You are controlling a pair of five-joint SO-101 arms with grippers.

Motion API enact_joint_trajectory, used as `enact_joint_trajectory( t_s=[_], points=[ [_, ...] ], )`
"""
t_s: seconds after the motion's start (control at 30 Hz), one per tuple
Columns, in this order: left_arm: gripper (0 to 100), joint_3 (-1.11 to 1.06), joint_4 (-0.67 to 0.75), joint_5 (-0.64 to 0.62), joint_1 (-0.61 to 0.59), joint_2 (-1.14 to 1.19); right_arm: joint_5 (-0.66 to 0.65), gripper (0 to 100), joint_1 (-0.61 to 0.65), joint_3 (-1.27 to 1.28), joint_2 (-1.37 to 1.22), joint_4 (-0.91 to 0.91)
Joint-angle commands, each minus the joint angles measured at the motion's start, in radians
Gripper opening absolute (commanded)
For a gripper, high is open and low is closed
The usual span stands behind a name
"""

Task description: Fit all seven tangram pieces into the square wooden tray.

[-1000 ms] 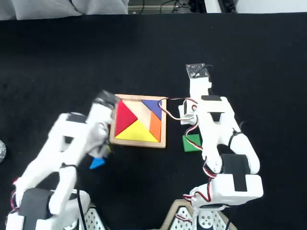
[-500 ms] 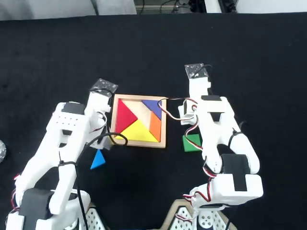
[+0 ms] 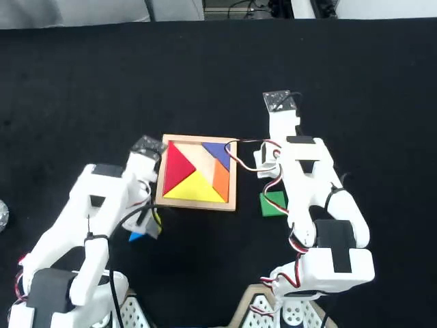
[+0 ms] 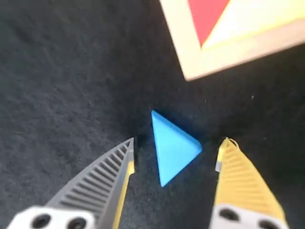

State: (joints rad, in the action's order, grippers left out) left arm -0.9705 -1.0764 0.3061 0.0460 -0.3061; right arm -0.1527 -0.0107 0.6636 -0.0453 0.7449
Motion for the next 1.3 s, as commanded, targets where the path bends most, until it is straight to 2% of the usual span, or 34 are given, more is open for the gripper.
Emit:
enact_joint_trajectory(
  t_s=[0.0,0.27,0.53,0.63,0.83,1.0,1.1,1.13,1.27],
  points=[
    [28,0.005,0.035,0.003,-0.008,-0.006,-0.008,1.1,0.015,-0.051,0.001,0.002],
    [20,-0.007,0.037,0.009,-0.002,0.006,-0.008,1.1,0.015,-0.051,0.001,0.002],
    [20,-0.019,0.037,0.0,-0.007,0.0,-0.008,1.1,0.015,-0.051,0.001,0.002],
    [19,-0.019,0.041,-0.058,-0.004,-0.005,-0.008,1.1,0.015,-0.051,0.001,0.002],
    [7,-0.008,0.041,-0.074,0.016,-0.005,-0.008,1.1,0.015,-0.051,0.001,0.002],
    [7,-0.004,0.035,-0.074,0.047,-0.005,-0.008,1.1,0.015,-0.051,0.001,0.002],
    [7,0.076,0.003,-0.068,0.042,-0.008,-0.008,1.1,0.015,-0.051,0.001,0.002],
    [7,0.136,-0.032,-0.031,0.045,-0.008,-0.008,1.1,0.015,-0.051,0.001,0.002],
    [7,0.433,-0.196,0.269,0.047,-0.006,-0.008,1.1,0.015,-0.051,0.001,0.002]
  ],
)
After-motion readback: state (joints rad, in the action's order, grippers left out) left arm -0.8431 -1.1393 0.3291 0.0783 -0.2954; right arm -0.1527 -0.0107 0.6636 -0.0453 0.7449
